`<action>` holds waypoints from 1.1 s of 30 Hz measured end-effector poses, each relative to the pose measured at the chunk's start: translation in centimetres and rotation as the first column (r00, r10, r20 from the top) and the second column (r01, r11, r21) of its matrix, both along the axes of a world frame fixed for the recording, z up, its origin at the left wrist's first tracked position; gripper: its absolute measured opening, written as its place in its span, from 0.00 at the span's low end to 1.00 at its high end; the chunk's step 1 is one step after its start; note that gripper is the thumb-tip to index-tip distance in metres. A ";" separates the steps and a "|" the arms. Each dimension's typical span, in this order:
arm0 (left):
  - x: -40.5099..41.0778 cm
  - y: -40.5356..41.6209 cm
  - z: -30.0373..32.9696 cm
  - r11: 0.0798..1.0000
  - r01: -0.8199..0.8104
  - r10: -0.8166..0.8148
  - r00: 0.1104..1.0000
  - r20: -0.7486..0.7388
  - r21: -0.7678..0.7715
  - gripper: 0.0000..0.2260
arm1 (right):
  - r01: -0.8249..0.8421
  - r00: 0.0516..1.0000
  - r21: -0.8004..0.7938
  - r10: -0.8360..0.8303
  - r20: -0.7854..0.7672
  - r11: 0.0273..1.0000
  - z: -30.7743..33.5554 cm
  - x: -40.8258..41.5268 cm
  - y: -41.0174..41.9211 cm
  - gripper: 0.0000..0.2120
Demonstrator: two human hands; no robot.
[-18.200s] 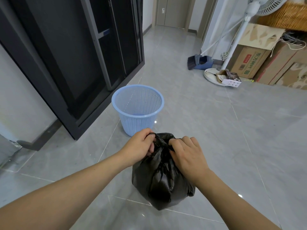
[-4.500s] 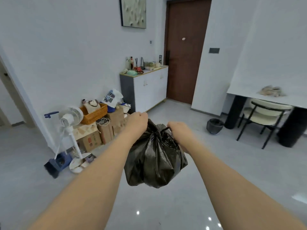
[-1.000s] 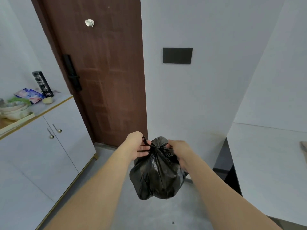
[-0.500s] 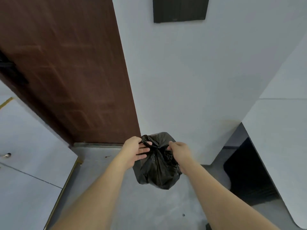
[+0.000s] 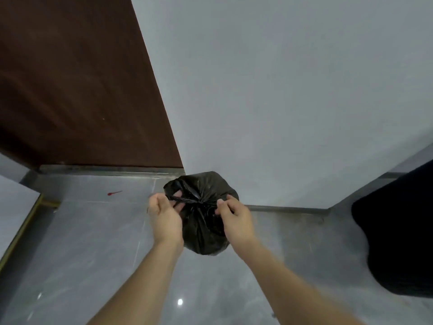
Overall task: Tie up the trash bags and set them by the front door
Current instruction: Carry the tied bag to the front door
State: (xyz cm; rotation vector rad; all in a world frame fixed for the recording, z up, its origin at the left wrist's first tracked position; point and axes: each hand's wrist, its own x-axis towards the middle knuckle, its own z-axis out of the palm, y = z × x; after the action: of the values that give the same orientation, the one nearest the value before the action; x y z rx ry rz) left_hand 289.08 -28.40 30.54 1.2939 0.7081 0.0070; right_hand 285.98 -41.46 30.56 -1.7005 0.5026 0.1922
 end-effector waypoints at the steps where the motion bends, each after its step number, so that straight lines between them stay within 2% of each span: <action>1: 0.5 0.1 -2.8 1.000 -0.017 0.017 1.000 -0.003 0.022 0.11 | -0.002 1.000 0.001 0.002 -0.001 1.000 -2.7 0.4 0.2 0.18; 7: 2.8 -0.2 -19.7 0.999 -0.031 0.032 0.999 -0.022 0.028 0.12 | -0.021 0.997 -0.028 0.019 -0.070 0.999 -19.1 2.6 0.6 0.17; 11: 4.0 -1.0 -27.8 1.000 0.012 -0.010 0.999 -0.052 0.024 0.10 | 0.032 0.995 -0.032 -0.034 -0.089 0.999 -27.5 3.6 0.4 0.16; 15: 4.7 -1.6 -32.5 0.998 0.049 -0.047 0.996 -0.074 0.032 0.11 | 0.101 0.987 -0.057 -0.107 -0.116 0.993 -32.0 4.4 -0.3 0.17; 20: 4.7 -1.8 -33.3 0.989 0.145 -0.137 0.974 -0.180 0.033 0.10 | 0.095 0.973 -0.094 -0.112 -0.202 0.991 -32.8 4.1 -1.1 0.14; 22: 4.5 -1.4 -32.1 0.973 0.217 -0.192 0.950 -0.246 0.078 0.09 | 0.051 0.970 -0.120 -0.078 -0.230 0.991 -30.8 3.7 -1.8 0.13; 24: 4.1 -0.8 -29.1 0.928 0.304 -0.231 0.923 -0.307 0.216 0.08 | 0.010 0.969 -0.169 -0.051 -0.241 0.986 -27.2 3.3 -2.9 0.13; 26: 3.5 -0.6 -23.7 0.845 0.387 -0.271 0.904 -0.330 0.369 0.09 | -0.020 0.967 -0.232 -0.040 -0.250 0.972 -22.4 2.7 -3.9 0.16; 30: 2.4 -1.1 -9.3 0.708 0.478 -0.349 0.877 -0.330 0.520 0.11 | -0.101 0.968 -0.305 0.023 -0.249 0.947 -9.3 1.5 -4.9 0.19; 33: 1.9 -2.0 3.4 0.694 0.468 -0.360 0.884 -0.299 0.548 0.12 | -0.160 0.972 -0.321 0.093 -0.216 0.933 3.4 0.6 -5.3 0.20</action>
State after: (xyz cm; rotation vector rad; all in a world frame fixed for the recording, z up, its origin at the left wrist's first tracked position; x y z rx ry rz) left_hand 290.99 -30.35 33.89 2.0899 0.5504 -0.2721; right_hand 286.59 -46.81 33.93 -2.0645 0.5985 0.3910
